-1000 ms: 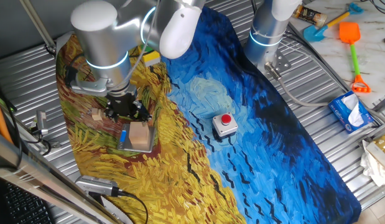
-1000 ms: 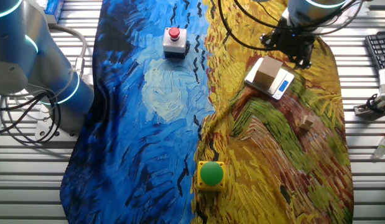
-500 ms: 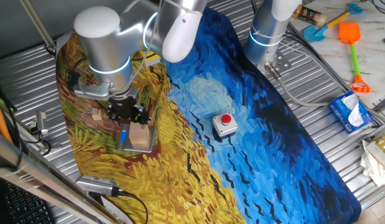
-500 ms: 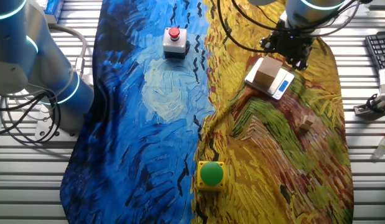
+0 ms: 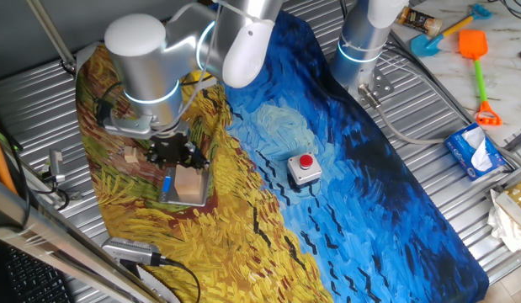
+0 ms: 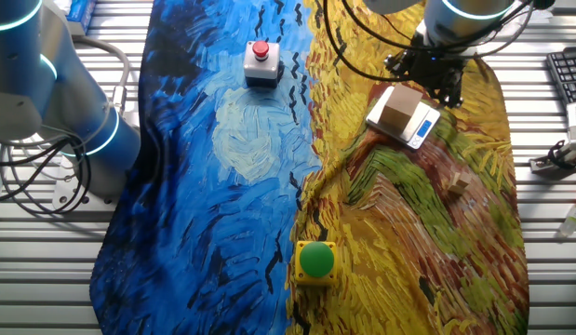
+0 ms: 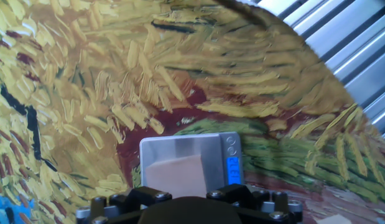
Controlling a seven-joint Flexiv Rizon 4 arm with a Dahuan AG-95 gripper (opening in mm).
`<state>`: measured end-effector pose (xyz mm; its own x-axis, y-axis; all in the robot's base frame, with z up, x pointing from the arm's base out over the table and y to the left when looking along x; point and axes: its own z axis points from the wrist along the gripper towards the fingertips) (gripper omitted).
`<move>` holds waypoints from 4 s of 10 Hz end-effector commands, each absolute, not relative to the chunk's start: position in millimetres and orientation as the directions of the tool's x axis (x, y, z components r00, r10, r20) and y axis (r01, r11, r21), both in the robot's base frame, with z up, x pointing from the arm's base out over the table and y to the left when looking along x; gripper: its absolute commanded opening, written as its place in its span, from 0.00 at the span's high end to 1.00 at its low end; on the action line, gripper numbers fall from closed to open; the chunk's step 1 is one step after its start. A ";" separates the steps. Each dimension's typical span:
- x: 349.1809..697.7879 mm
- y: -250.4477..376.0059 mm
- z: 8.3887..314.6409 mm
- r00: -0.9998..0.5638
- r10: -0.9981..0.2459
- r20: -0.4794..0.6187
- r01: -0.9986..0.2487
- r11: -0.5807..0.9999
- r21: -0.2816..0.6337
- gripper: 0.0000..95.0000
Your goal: Remove the object from the scale
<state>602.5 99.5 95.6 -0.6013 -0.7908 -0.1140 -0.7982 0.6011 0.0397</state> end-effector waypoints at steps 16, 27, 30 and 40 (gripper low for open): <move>592.9 101.4 63.9 -0.642 -0.760 -0.099 -0.764 0.644 0.014 1.00; 585.6 72.8 104.6 -0.711 -0.698 -0.088 -0.702 0.712 0.021 1.00; 580.3 49.2 110.3 -0.726 -0.678 -0.114 -0.686 0.726 0.050 1.00; 564.8 3.5 111.4 -0.803 -0.595 -0.047 -0.596 0.802 0.041 1.00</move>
